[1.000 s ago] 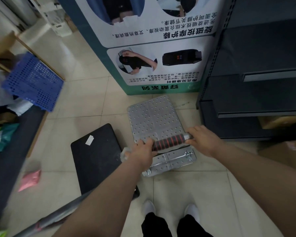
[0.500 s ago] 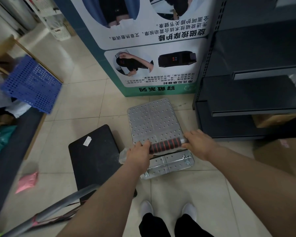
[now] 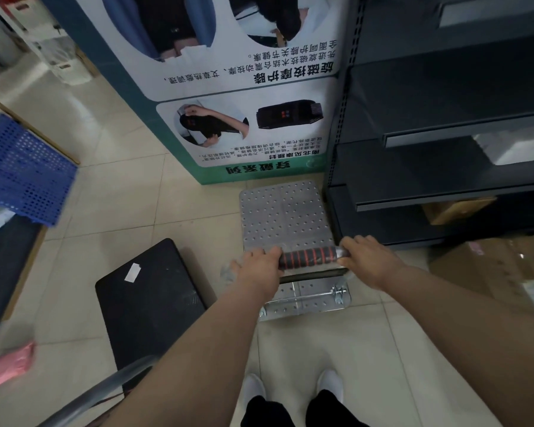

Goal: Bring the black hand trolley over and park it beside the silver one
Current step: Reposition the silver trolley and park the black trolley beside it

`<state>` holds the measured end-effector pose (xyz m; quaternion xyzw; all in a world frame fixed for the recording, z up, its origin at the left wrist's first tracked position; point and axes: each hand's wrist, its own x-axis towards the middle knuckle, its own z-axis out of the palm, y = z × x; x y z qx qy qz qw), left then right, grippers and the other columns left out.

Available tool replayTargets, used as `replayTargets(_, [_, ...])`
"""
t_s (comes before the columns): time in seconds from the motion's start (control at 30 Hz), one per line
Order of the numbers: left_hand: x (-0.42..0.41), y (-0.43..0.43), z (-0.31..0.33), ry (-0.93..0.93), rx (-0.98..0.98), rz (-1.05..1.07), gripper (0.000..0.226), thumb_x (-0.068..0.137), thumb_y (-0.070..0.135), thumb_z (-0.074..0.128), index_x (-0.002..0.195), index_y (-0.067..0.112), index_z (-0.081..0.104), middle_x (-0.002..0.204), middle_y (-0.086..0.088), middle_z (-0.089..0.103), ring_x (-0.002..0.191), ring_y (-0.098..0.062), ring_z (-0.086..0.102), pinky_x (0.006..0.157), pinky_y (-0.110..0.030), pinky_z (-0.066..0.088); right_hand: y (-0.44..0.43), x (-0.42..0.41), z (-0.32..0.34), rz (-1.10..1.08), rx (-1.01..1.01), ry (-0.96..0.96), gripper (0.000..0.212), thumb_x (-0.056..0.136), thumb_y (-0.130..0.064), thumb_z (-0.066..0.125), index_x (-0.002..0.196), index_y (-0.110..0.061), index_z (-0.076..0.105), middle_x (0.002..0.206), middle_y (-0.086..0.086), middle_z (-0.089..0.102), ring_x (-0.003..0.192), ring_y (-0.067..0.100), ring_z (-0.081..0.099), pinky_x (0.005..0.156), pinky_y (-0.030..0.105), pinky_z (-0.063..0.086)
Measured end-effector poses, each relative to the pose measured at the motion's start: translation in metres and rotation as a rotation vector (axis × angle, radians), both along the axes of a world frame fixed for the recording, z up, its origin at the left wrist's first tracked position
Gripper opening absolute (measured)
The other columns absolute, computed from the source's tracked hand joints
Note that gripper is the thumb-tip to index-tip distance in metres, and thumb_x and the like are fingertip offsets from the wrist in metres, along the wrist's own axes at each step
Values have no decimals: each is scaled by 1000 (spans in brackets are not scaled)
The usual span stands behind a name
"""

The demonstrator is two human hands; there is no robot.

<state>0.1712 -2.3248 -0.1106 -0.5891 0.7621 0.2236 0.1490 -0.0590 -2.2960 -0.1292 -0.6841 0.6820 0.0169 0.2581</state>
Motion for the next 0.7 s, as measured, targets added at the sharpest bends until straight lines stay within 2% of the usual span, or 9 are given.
replayTargets(0.13, [-18, -12, 4, -1, 30, 30, 25, 97, 28, 44, 122, 28, 41, 123, -9, 43, 115, -31, 38, 98, -65, 30, -8, -13, 0, -51, 16, -11, 22, 94, -39, 45, 106, -20, 47, 105, 3, 51, 96, 19, 41, 76, 33, 35])
replayTargets(0.27, [-15, -28, 11, -12, 36, 18, 27, 97, 26, 44, 123, 27, 39, 121, -10, 44, 112, -29, 39, 93, -55, 37, -20, -5, -4, -88, -20, -48, 23, 94, -38, 46, 106, -19, 48, 107, 4, 51, 95, 18, 39, 78, 33, 35])
replayTargets(0.47, [-21, -52, 16, -33, 27, 41, 27, 96, 26, 44, 122, 31, 39, 119, -9, 43, 112, -29, 40, 93, -58, 39, -46, -4, -3, -131, -9, -37, 21, 94, -37, 42, 107, -21, 47, 108, 4, 52, 100, 22, 44, 85, 37, 41])
replayTargets(0.7, [-23, -80, 10, -1, 18, 63, 27, 96, 25, 44, 122, 33, 40, 116, -9, 44, 111, -30, 40, 94, -61, 37, -75, -7, -3, -117, -39, 27, 23, 95, -37, 41, 108, -19, 47, 108, 6, 53, 100, 24, 46, 77, 33, 35])
